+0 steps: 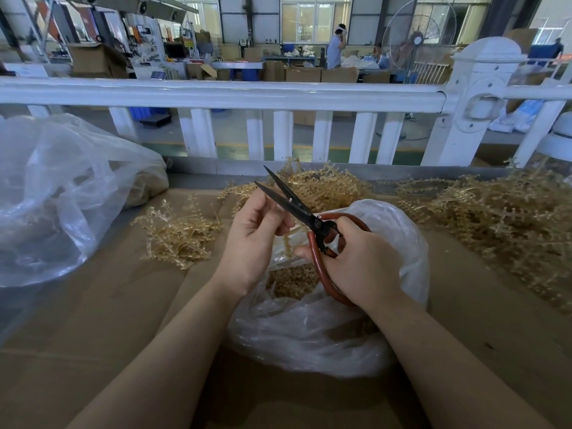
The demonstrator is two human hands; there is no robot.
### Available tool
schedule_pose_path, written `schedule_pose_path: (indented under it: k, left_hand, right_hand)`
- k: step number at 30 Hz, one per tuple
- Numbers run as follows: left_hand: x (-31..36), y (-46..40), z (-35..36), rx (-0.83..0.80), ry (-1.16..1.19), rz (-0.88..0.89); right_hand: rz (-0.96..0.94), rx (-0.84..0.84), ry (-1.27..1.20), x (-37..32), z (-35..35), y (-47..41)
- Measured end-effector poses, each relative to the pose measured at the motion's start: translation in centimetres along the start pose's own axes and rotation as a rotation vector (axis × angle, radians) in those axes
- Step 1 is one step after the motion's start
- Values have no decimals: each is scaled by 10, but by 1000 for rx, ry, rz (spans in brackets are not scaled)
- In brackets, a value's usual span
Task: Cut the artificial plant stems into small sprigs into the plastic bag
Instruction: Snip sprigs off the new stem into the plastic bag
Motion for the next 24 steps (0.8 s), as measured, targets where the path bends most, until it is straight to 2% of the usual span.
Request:
schedule_pose_path:
  k: [15,21,24]
  left_hand:
    - [-3,0,-1,16,4,7]
    - [-5,0,-4,48,37,4]
    - [-6,0,-4,53,51,0]
  right_hand:
    - [-14,-33,-13,0,3,-2]
    - [-44,16,-2,0,3,-2]
    - [7,19,-88,3,6,-1]
Point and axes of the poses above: each hand's wrist, its own y-axis away from the middle knuckle, its own z-axis out of the palm, x = y × z, the point moved 5 cm from there along -y, towards the middle knuckle
